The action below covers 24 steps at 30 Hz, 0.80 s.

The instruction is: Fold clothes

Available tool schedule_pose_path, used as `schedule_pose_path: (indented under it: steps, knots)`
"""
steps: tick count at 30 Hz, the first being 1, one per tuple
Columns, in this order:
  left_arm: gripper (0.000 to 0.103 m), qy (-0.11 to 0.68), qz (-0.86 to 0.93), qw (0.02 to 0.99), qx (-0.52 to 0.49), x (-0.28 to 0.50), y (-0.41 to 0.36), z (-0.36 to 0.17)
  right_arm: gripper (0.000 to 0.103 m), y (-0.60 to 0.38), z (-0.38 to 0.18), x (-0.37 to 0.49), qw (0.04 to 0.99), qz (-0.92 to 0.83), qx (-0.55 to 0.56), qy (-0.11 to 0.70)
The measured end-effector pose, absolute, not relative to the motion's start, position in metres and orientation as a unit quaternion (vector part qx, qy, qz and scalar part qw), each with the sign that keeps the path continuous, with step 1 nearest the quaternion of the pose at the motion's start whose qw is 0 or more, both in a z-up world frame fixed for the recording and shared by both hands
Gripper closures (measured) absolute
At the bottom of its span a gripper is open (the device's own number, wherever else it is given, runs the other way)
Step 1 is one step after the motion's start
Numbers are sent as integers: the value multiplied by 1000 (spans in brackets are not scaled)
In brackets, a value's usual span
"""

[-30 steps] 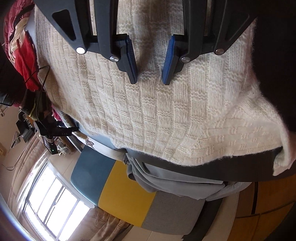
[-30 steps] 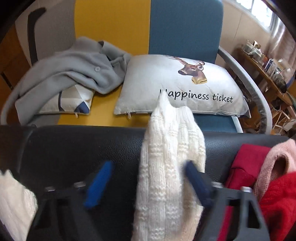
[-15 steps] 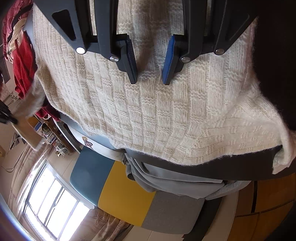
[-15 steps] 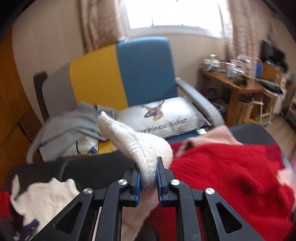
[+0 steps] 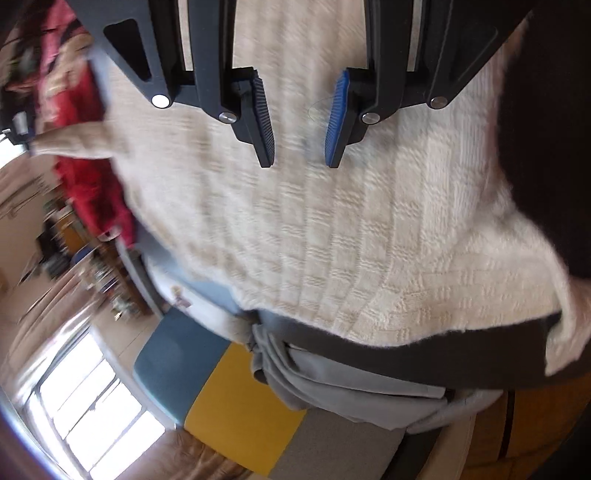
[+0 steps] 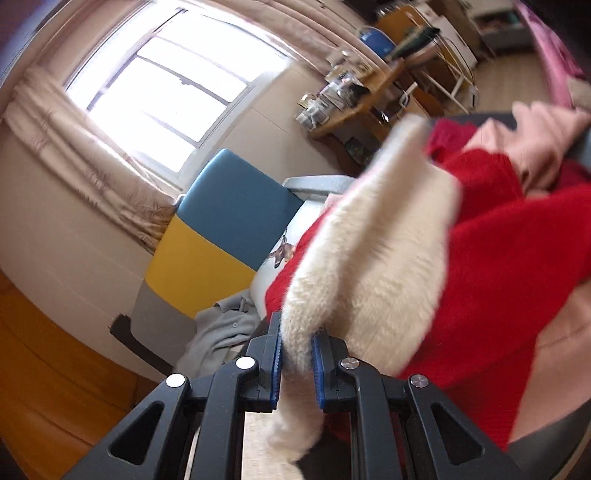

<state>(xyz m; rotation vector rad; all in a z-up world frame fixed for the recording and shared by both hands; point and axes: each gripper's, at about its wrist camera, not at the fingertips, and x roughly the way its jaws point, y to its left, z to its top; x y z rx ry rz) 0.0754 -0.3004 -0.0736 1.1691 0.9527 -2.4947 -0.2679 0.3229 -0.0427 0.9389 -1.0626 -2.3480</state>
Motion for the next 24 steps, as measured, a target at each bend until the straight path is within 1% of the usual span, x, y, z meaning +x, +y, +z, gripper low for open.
schedule_pose_path:
  steps: [1,5,7,9,11,12,13,14,17,19,21,24]
  knots:
    - [75,339,-849,102,392,81,-301,-68,89,313,-41,-270,205,-838,331,-382]
    - [73,345,-848,80,394,93,-293,-58,89,232,-7,-270,289,-853,314,-301]
    - [72,365,-839,66,399,98,-291,-63,88,160,8,-249,362,-853,313,-209]
    - [69,387,-827,64,402,105,-293,-74,85,86,14,-220,437,-836,312,-112]
    - [68,402,-815,71,411,111,-294,-84,78,21,-4,-177,509,-794,331,-15]
    - [67,411,-808,74,415,115,-296,-88,72,-8,-16,-155,536,-772,341,30]
    - [66,421,-802,74,417,119,-300,-93,69,-7,-26,-148,537,-769,344,34]
    - [66,427,-798,76,418,122,-304,-96,64,-4,-35,-143,537,-769,346,33]
    - [66,440,-792,80,416,128,-317,-103,60,5,-63,-127,535,-767,353,31]
    - [66,442,-797,89,402,131,-327,-98,52,11,-82,-116,533,-766,358,30]
    - [65,415,-814,103,394,129,-333,-87,44,17,-100,-106,532,-765,362,29]
    - [63,351,-842,118,392,119,-339,-66,38,26,-128,-90,530,-763,369,27]
